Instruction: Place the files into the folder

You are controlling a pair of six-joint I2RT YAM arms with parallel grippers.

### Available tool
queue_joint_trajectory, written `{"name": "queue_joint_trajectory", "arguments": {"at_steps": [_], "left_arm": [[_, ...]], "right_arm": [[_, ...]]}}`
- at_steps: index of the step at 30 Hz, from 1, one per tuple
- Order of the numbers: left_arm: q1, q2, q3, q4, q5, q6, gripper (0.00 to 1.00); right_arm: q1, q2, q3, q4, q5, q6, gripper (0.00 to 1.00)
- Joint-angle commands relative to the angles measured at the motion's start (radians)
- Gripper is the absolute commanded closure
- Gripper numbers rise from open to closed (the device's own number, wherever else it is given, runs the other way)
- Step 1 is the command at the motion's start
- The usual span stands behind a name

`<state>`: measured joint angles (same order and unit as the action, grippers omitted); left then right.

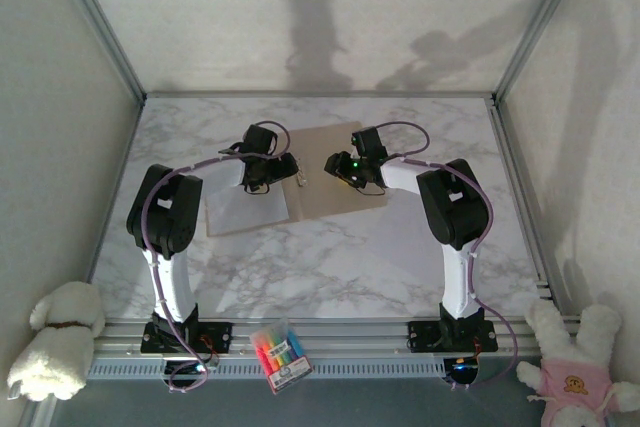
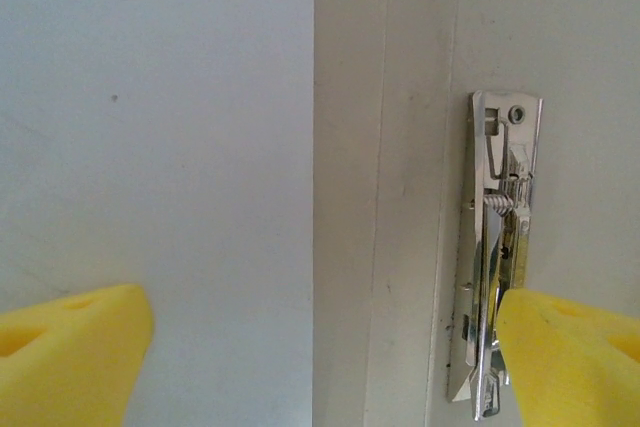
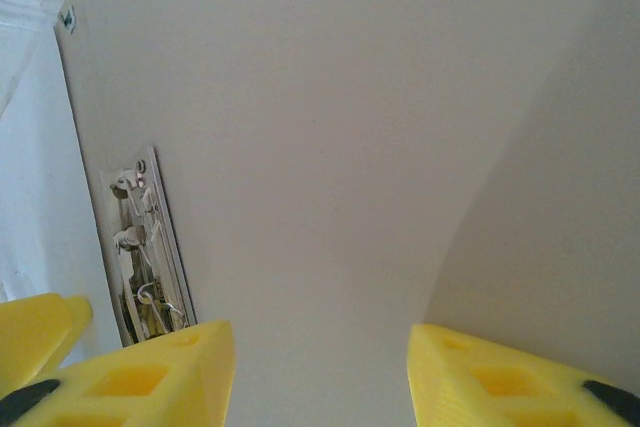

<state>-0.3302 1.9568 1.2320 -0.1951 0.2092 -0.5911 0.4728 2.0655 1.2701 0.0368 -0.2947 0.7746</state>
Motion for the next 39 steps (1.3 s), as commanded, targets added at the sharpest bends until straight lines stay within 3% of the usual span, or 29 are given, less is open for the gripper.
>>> {"name": "queue_joint_trajectory", "arguments": {"at_steps": [1, 13, 19, 29, 39], "left_arm": [[0.005, 0.016, 0.001, -0.093, -0.011, 0.061, 0.1], [-0.015, 0.008, 0.011, -0.134, -0.013, 0.133, 0.1], [-0.018, 0.01, -0.014, -0.107, 0.035, 0.119, 0.09], [-0.015, -0.019, -0.029, -0.134, -0.031, 0.091, 0.08], [-0.021, -0.042, -0.046, -0.112, 0.028, 0.078, 0.09]], "right_arm": [[0.0, -0.003, -0.023, -0.032, 0.041, 0.0, 0.51], [0.005, -0.002, -0.02, -0.039, 0.054, -0.001, 0.51], [0.006, -0.001, -0.02, -0.04, 0.06, 0.001, 0.51], [0.007, -0.001, -0.023, -0.035, 0.065, 0.003, 0.51], [0.007, -0.01, -0.034, -0.023, 0.069, 0.003, 0.5]]}}
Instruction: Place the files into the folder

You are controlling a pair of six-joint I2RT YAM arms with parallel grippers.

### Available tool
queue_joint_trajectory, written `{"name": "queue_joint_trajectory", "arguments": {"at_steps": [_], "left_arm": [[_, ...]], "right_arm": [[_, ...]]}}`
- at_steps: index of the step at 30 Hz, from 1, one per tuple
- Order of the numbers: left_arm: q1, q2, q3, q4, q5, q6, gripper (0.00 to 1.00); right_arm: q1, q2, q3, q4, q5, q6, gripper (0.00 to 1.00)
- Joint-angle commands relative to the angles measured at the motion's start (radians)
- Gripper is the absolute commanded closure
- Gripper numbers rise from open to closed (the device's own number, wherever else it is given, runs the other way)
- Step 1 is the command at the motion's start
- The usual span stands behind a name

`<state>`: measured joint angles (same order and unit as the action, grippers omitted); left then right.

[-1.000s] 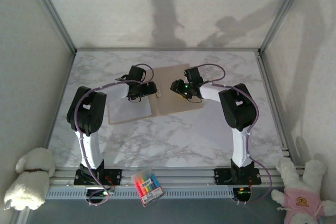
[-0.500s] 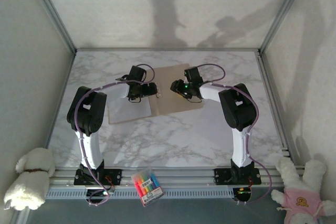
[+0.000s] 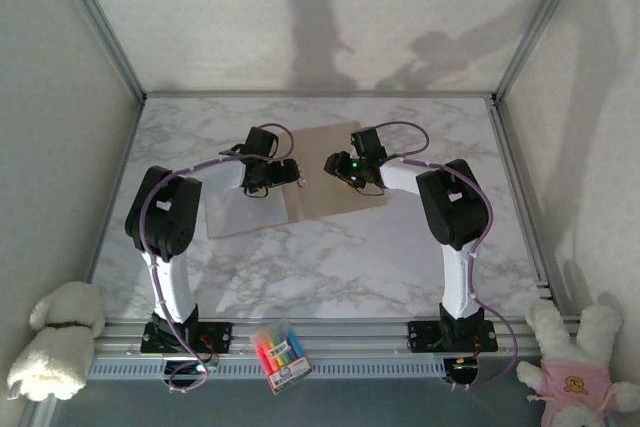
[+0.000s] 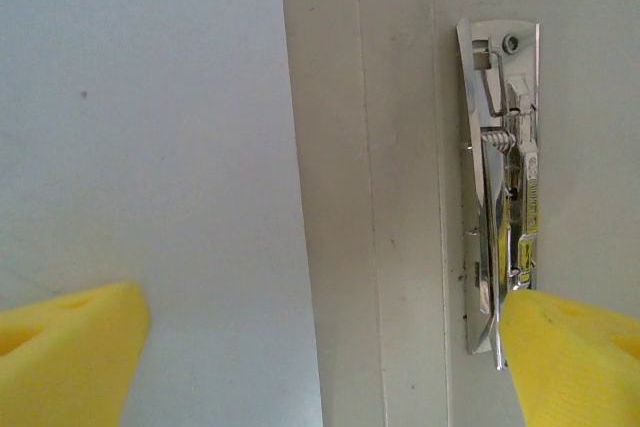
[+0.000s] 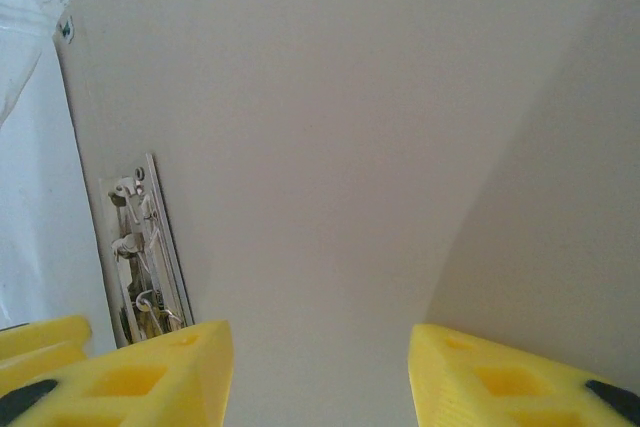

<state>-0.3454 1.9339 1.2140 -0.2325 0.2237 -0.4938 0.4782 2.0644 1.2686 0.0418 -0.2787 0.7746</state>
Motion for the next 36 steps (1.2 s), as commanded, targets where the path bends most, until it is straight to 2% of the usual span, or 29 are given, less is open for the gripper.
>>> {"name": "queue_joint_trajectory", "arguments": {"at_steps": [1, 18, 30, 36], "left_arm": [[-0.006, -0.022, -0.025, -0.079, 0.003, -0.019, 0.08], [-0.001, -0.078, 0.088, -0.159, -0.054, -0.023, 0.06], [0.032, -0.123, -0.055, -0.162, -0.112, -0.066, 0.06], [0.059, -0.194, -0.134, -0.155, -0.15, -0.074, 0.05]], "right_arm": [[0.002, -0.009, -0.032, -0.028, 0.05, 0.004, 0.5], [0.013, -0.023, -0.044, -0.023, 0.046, -0.002, 0.5], [0.059, -0.048, -0.072, -0.009, 0.018, -0.012, 0.51], [0.068, -0.067, -0.094, 0.0, 0.013, -0.013, 0.5]]}}
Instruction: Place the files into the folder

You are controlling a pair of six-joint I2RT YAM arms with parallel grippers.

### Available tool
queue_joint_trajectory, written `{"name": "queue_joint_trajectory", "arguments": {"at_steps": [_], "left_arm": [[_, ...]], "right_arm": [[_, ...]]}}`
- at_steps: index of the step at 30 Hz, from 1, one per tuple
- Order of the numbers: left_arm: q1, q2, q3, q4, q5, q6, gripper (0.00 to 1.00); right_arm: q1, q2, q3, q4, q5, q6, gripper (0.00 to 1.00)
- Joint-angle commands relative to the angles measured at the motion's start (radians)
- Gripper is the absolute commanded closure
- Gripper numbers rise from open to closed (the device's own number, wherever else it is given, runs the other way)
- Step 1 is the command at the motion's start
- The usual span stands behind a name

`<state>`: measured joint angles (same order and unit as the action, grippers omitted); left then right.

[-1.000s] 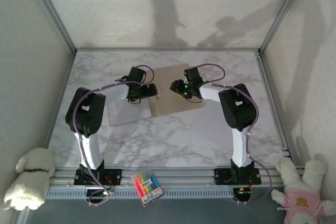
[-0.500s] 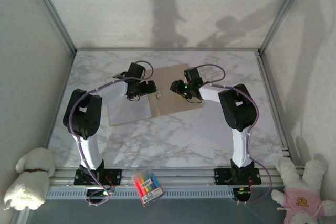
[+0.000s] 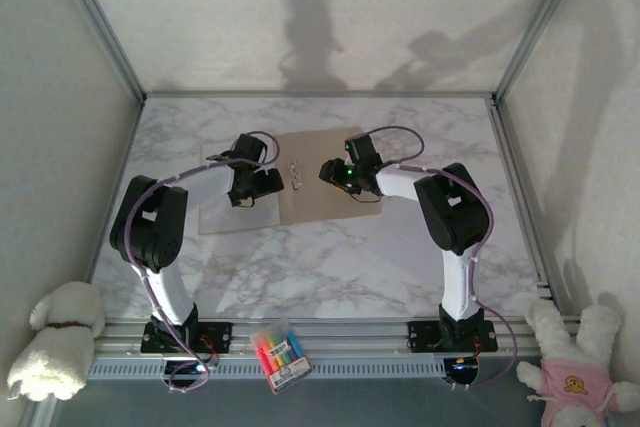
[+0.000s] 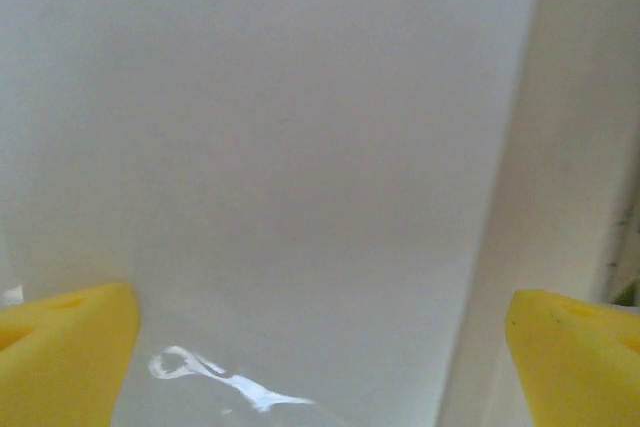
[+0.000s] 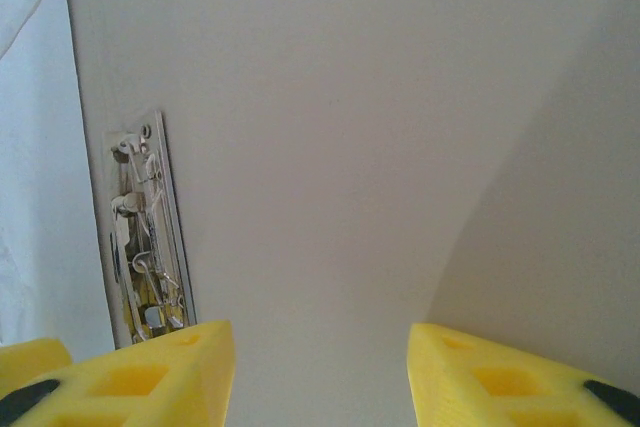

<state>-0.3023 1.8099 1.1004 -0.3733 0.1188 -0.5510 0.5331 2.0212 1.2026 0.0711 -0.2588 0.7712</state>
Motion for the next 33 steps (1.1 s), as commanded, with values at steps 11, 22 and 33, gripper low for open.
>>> {"name": "queue_joint_trajectory", "arguments": {"at_steps": [11, 22, 33], "left_arm": [[0.016, -0.137, -0.006, -0.044, -0.108, -0.013, 0.06], [-0.173, -0.143, 0.087, -0.047, -0.224, -0.054, 0.12], [-0.258, 0.035, 0.188, -0.068, -0.289, -0.074, 0.44]], "right_arm": [[0.053, -0.034, -0.009, -0.053, -0.049, -0.002, 0.5], [0.069, -0.113, -0.001, -0.091, -0.059, -0.065, 0.5], [0.024, -0.128, -0.068, -0.04, 0.003, -0.117, 0.51]]}}
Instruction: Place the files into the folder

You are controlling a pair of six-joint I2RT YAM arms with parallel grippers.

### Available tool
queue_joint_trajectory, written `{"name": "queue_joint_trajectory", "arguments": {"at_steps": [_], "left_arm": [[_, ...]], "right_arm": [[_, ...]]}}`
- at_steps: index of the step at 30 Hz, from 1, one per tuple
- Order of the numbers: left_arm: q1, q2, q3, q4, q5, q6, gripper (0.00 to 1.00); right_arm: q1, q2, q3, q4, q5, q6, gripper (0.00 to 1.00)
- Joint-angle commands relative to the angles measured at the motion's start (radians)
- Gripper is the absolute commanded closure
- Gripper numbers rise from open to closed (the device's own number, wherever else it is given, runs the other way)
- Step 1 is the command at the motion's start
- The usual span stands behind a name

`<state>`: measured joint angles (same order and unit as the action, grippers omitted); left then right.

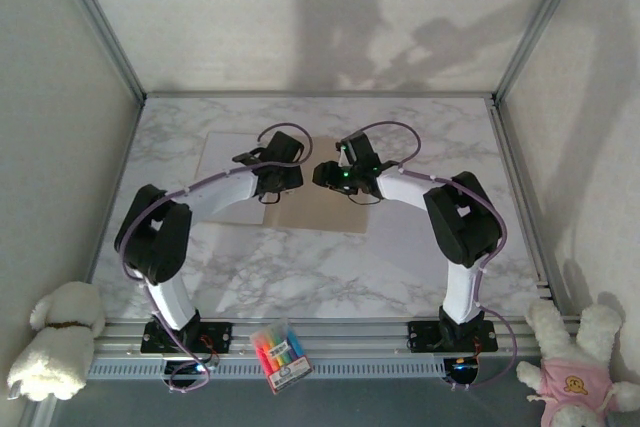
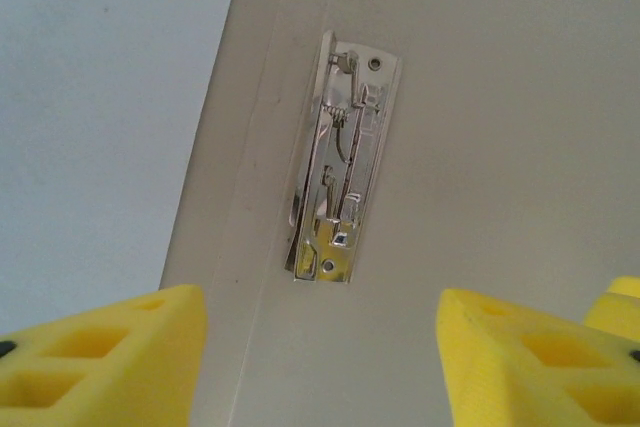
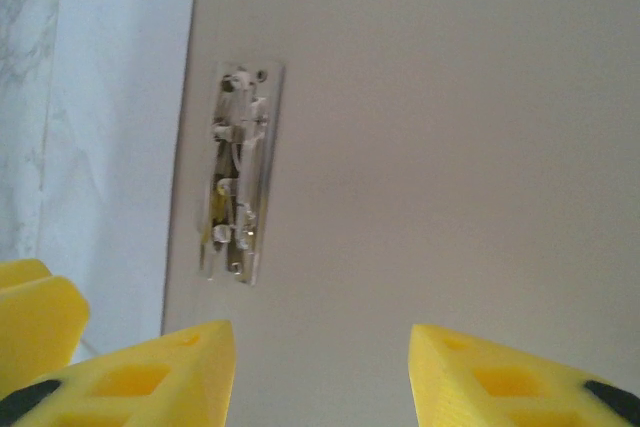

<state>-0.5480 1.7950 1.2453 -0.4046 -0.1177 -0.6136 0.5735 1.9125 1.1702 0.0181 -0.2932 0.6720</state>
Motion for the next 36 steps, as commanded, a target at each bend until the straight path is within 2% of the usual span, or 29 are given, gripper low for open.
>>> {"name": "queue_joint_trajectory", "arguments": {"at_steps": [1, 5, 8, 15, 20, 24, 29, 36], "left_arm": [[-0.016, 0.067, 0.054, -0.043, -0.059, -0.011, 0.46], [-0.021, 0.12, 0.086, -0.048, -0.059, -0.011, 0.53], [-0.021, 0.154, 0.107, -0.055, -0.049, -0.009, 0.63], [-0.03, 0.206, 0.135, -0.083, -0.062, -0.012, 0.69], [-0.034, 0.222, 0.137, -0.106, -0.075, -0.016, 0.71], [-0.041, 0.223, 0.138, -0.122, -0.096, -0.016, 0.65], [-0.042, 0.214, 0.13, -0.136, -0.105, -0.012, 0.67], [-0.043, 0.201, 0.12, -0.135, -0.105, -0.012, 0.74]], "right_arm": [[-0.021, -0.017, -0.042, 0.02, 0.04, -0.008, 0.51], [-0.029, -0.022, -0.056, 0.038, 0.049, 0.004, 0.52], [-0.033, -0.014, -0.061, 0.054, 0.05, 0.018, 0.52], [-0.037, -0.008, -0.063, 0.059, 0.046, 0.03, 0.52], [-0.038, 0.0, -0.057, 0.049, 0.054, 0.036, 0.52], [-0.038, 0.003, -0.055, 0.05, 0.057, 0.037, 0.53], [-0.038, 0.0, -0.061, 0.052, 0.053, 0.039, 0.54], [-0.037, 0.0, -0.064, 0.056, 0.055, 0.041, 0.55]]}}
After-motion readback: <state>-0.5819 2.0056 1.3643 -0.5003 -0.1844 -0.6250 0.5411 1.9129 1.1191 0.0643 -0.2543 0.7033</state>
